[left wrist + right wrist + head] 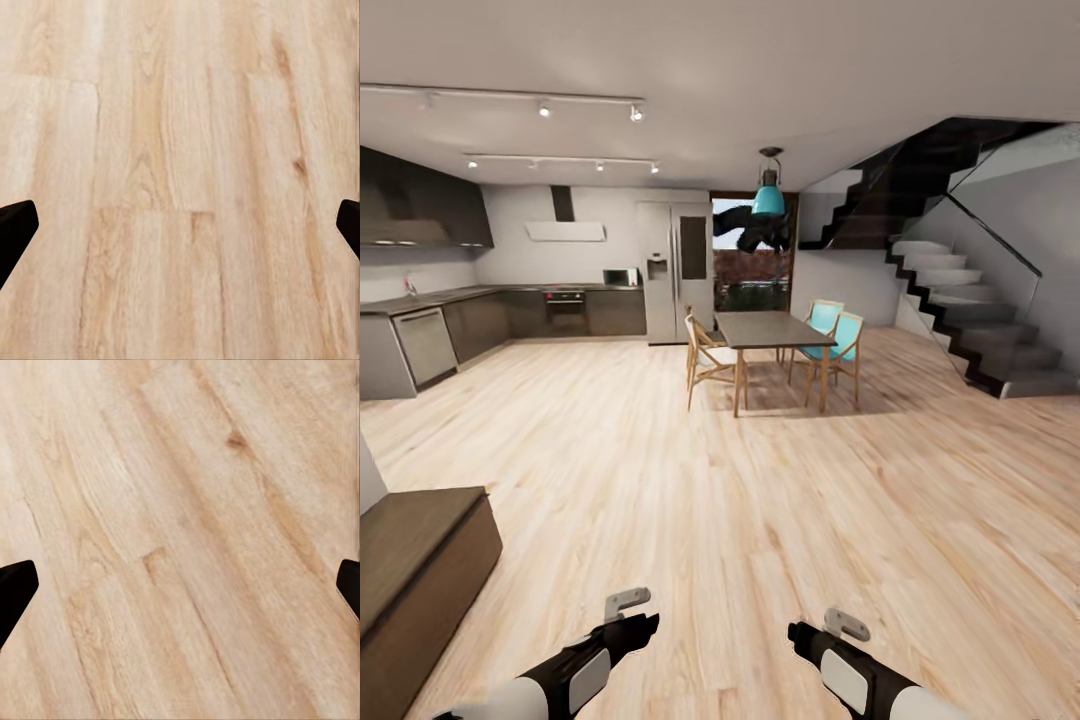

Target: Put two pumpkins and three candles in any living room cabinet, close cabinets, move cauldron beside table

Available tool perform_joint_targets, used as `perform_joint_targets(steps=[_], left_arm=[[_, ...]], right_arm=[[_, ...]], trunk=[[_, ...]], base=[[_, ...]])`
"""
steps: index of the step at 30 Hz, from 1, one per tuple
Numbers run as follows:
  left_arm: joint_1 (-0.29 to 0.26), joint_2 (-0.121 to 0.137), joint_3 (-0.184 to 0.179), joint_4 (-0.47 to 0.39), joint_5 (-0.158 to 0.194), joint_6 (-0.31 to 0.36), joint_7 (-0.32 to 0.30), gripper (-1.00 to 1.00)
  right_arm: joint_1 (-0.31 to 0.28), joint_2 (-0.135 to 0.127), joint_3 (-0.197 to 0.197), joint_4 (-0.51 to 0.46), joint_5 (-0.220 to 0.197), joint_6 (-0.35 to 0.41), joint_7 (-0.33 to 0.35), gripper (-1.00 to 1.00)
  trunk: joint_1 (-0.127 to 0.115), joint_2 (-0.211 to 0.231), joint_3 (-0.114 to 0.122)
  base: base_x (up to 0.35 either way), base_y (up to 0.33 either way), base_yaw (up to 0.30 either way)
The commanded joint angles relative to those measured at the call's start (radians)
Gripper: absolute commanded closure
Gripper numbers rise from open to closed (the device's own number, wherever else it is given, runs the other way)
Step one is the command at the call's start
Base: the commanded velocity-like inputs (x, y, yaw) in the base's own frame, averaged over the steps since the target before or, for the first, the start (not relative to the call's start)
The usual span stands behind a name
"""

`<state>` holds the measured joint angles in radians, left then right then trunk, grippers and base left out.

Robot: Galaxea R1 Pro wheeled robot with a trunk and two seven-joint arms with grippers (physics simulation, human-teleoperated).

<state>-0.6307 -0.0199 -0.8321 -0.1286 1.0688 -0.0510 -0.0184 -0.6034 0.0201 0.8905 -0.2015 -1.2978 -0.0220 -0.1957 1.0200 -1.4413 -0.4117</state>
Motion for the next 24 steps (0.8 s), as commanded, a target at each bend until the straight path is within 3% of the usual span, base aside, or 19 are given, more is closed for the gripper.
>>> perform_joint_targets(steps=[1,11,24], left_arm=[[-0.001,0.0,-0.008,0.001,0.01,-0.004,-0.002,-1.0],[-0.001,0.0,-0.008,0.001,0.01,-0.004,-0.002,-1.0],[-0.001,0.0,-0.008,0.001,0.012,-0.004,-0.001,-1.0]], right_arm=[[-0.001,0.0,0.008,-0.001,-0.009,-0.002,-0.005,-1.0],[-0.001,0.0,0.008,-0.001,-0.009,-0.002,-0.005,-1.0],[-0.001,0.0,0.01,-0.001,-0.003,-0.004,-0.006,-1.0]], trunk=[[0.001,-0.001,-0.002],[0.001,-0.001,-0.01],[0.001,-0.001,-0.011]], base=[[0.332,0.0,-0.271],[0.333,0.0,-0.252],[0.334,0.0,-0.028]])
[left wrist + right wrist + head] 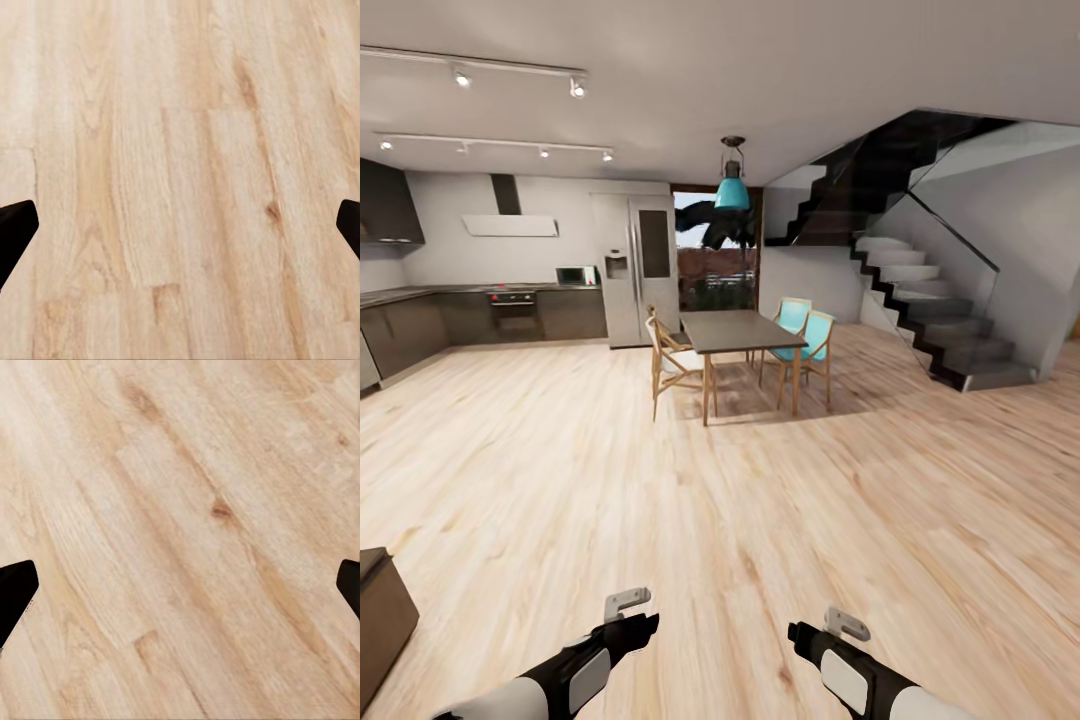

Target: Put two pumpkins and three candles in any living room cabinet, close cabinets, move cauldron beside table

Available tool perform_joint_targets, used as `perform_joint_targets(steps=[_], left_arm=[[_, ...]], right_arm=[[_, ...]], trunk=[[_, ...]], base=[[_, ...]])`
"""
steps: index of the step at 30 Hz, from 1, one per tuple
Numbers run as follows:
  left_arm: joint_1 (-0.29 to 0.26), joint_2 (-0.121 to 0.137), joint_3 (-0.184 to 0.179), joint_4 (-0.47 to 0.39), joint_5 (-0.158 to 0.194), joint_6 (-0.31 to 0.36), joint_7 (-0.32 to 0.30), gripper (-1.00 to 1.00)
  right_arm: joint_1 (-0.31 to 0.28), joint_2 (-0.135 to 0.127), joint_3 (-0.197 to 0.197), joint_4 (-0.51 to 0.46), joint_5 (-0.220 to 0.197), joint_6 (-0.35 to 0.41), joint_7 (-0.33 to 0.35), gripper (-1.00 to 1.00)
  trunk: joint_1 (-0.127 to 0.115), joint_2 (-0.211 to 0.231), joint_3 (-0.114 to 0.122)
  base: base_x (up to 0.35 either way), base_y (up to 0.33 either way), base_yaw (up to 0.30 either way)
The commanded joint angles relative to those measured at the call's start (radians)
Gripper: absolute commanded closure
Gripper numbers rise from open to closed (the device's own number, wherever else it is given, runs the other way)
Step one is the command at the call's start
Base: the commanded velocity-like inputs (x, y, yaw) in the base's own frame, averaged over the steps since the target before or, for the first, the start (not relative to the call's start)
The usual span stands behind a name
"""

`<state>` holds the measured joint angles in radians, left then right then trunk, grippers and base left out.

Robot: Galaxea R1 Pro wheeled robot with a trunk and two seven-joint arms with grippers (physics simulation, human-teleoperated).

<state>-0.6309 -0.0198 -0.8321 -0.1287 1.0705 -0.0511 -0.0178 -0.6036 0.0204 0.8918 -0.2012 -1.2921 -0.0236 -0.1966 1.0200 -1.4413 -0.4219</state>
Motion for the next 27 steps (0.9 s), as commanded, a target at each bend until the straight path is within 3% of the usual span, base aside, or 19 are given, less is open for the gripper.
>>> perform_joint_targets(steps=[1,27], left_arm=[[-0.001,0.0,-0.008,0.001,0.01,-0.004,-0.002,-1.0],[-0.001,0.0,-0.008,0.001,0.013,-0.004,-0.002,-1.0]], right_arm=[[-0.001,0.0,0.008,-0.001,-0.009,-0.002,-0.006,-1.0],[-0.001,0.001,0.01,-0.001,-0.009,-0.003,-0.007,-1.0]], trunk=[[0.001,-0.001,-0.001],[0.001,-0.001,-0.001]], base=[[0.334,0.0,0.0],[0.335,0.0,0.0]])
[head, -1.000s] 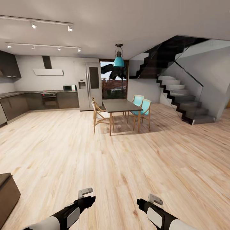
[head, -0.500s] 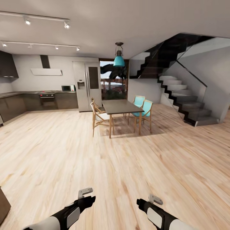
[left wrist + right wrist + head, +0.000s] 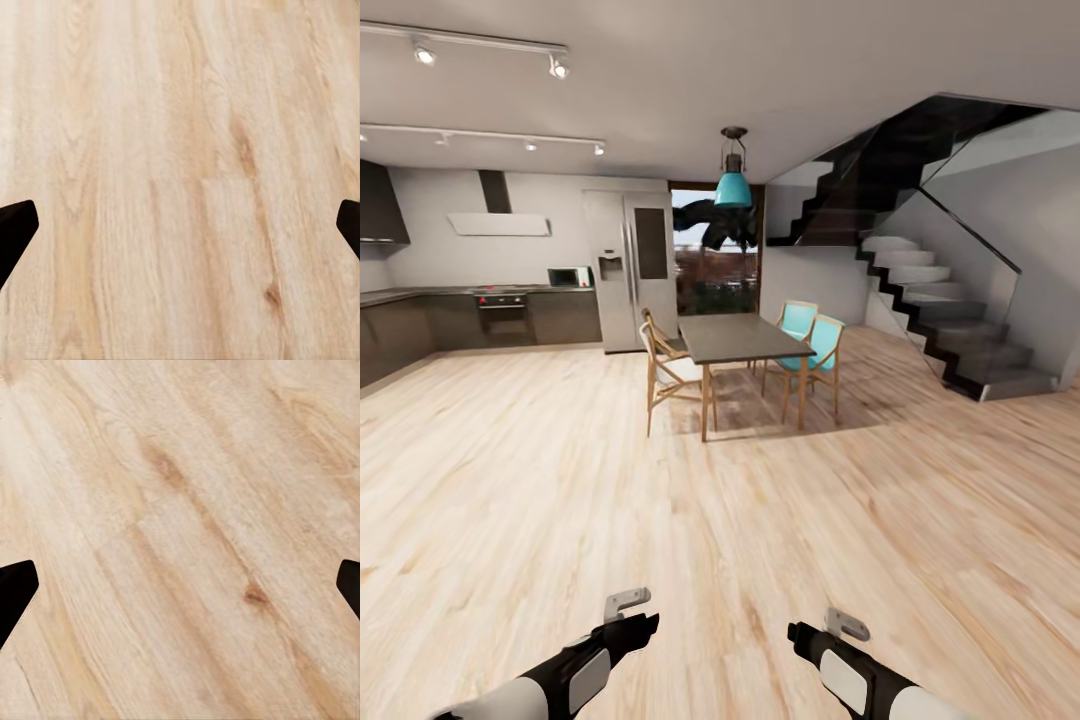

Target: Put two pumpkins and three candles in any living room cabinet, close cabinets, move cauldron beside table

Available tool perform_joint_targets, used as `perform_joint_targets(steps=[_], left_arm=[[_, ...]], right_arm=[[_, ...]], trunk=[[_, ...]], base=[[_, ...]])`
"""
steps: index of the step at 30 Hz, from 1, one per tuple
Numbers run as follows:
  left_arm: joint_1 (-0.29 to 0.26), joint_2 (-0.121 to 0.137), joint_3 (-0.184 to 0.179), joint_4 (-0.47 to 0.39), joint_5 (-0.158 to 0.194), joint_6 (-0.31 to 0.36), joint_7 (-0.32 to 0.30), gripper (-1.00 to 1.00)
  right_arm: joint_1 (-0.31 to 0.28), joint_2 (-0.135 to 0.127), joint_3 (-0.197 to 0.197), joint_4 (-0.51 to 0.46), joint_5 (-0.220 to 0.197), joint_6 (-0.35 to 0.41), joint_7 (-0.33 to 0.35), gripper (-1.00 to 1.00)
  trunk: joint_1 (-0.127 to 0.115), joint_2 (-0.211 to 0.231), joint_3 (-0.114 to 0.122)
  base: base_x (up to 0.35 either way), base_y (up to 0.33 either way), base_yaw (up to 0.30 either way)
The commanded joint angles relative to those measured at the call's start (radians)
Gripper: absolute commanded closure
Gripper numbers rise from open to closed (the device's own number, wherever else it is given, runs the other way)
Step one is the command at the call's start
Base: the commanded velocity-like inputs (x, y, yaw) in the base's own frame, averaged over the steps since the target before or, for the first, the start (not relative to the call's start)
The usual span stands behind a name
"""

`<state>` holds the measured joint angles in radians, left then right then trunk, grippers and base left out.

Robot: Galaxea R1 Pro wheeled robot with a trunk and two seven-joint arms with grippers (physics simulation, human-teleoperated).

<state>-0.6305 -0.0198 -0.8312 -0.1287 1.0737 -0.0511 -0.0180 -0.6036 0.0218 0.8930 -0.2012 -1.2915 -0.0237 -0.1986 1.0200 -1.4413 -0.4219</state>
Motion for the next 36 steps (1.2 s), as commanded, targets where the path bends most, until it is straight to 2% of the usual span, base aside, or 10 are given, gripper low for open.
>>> perform_joint_targets(steps=[1,27,36], left_arm=[[-0.001,0.0,-0.008,0.001,0.009,-0.004,-0.002,-1.0],[-0.001,-0.001,-0.009,0.001,0.01,-0.004,-0.002,-1.0],[-0.001,-0.002,-0.009,0.001,0.009,-0.004,-0.002,-1.0]], right_arm=[[-0.001,0.0,0.009,-0.001,-0.009,-0.002,-0.006,-1.0],[-0.001,-0.001,0.011,-0.002,-0.008,-0.01,-0.007,-1.0],[-0.001,-0.002,0.015,0.003,-0.002,-0.044,-0.009,-1.0]], trunk=[[0.001,-0.001,-0.001],[0.001,-0.001,-0.007],[0.001,-0.001,-0.007]], base=[[0.337,0.0,0.0],[0.337,0.0,0.024],[0.337,0.0,0.008]])
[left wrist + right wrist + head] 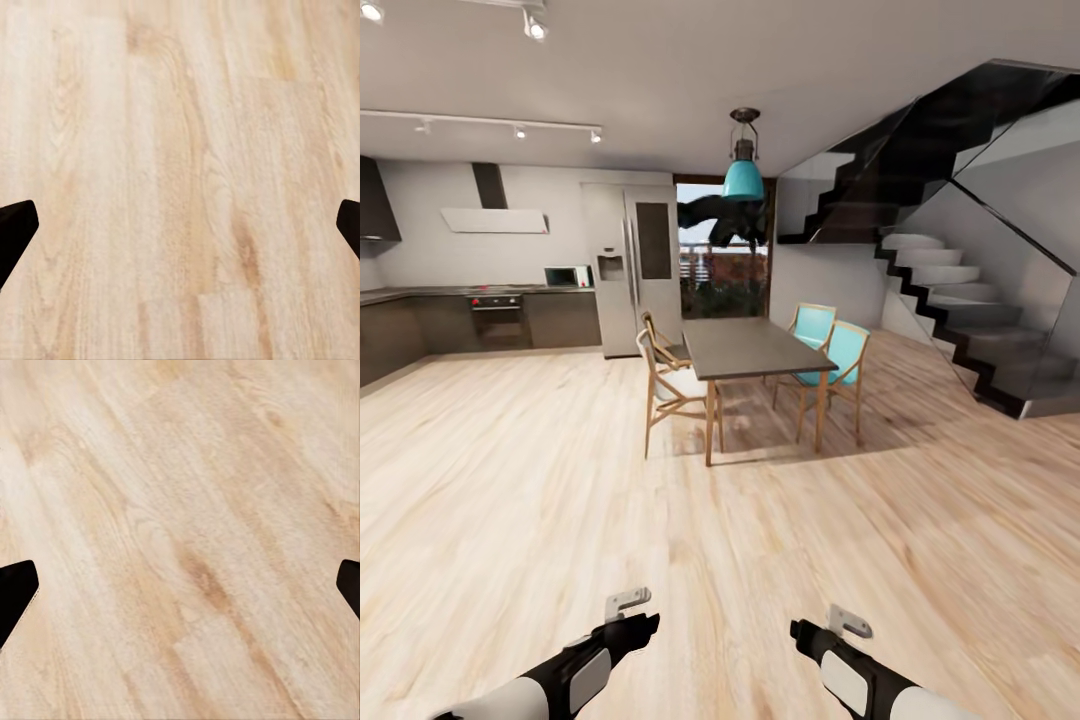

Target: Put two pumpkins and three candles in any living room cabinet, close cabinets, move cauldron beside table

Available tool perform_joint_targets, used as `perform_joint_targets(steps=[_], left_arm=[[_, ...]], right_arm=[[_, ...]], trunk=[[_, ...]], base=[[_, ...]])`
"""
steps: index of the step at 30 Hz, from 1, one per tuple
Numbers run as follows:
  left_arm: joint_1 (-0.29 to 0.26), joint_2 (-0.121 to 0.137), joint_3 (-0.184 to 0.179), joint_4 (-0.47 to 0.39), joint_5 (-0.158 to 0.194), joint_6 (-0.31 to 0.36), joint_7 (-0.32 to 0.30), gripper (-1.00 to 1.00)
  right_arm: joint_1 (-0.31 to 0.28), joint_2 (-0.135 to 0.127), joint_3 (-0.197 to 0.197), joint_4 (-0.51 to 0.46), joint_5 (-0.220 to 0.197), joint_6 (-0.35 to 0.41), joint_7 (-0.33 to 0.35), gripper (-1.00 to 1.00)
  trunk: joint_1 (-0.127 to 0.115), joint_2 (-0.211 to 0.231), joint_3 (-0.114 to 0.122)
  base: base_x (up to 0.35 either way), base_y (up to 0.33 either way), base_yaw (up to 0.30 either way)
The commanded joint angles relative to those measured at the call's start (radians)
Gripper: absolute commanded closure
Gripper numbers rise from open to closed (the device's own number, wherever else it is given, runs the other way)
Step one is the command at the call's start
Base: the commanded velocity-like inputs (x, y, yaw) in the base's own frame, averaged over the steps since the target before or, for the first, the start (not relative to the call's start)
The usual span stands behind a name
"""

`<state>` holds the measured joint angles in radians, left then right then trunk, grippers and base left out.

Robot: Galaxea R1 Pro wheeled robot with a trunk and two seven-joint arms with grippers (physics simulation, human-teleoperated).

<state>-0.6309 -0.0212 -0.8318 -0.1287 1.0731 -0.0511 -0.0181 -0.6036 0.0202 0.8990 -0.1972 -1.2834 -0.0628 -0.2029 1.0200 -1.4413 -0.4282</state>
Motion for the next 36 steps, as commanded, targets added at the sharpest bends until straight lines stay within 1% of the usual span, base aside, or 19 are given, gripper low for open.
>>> perform_joint_targets(steps=[1,11,15,23,36], left_arm=[[-0.001,0.0,-0.009,0.001,0.01,-0.004,-0.002,-1.0],[-0.001,0.0,-0.008,0.001,0.013,-0.004,-0.001,-1.0],[0.0,0.0,-0.008,0.001,0.015,-0.004,-0.002,-1.0],[0.0,0.001,-0.007,0.001,0.016,-0.004,-0.002,-1.0],[-0.001,0.001,-0.007,0.001,0.016,-0.004,-0.002,-1.0]], right_arm=[[-0.001,0.0,0.009,-0.001,-0.011,-0.005,-0.005,-1.0],[-0.001,0.0,0.008,-0.001,-0.013,-0.006,0.0,-1.0],[-0.001,0.001,0.008,-0.001,-0.013,-0.005,0.0,-1.0],[-0.001,0.001,0.008,-0.001,-0.013,-0.001,-0.001,-1.0],[-0.001,0.0,0.007,-0.001,-0.013,0.001,0.001,-1.0]], trunk=[[0.001,-0.001,-0.001],[0.001,-0.001,-0.001],[0.001,-0.001,-0.001],[0.001,-0.001,-0.001],[0.001,-0.001,-0.001]], base=[[0.337,0.0,0.0],[0.337,0.0,-0.001],[0.337,0.0,-0.112],[0.337,0.035,-0.231],[0.318,0.128,-0.275]])
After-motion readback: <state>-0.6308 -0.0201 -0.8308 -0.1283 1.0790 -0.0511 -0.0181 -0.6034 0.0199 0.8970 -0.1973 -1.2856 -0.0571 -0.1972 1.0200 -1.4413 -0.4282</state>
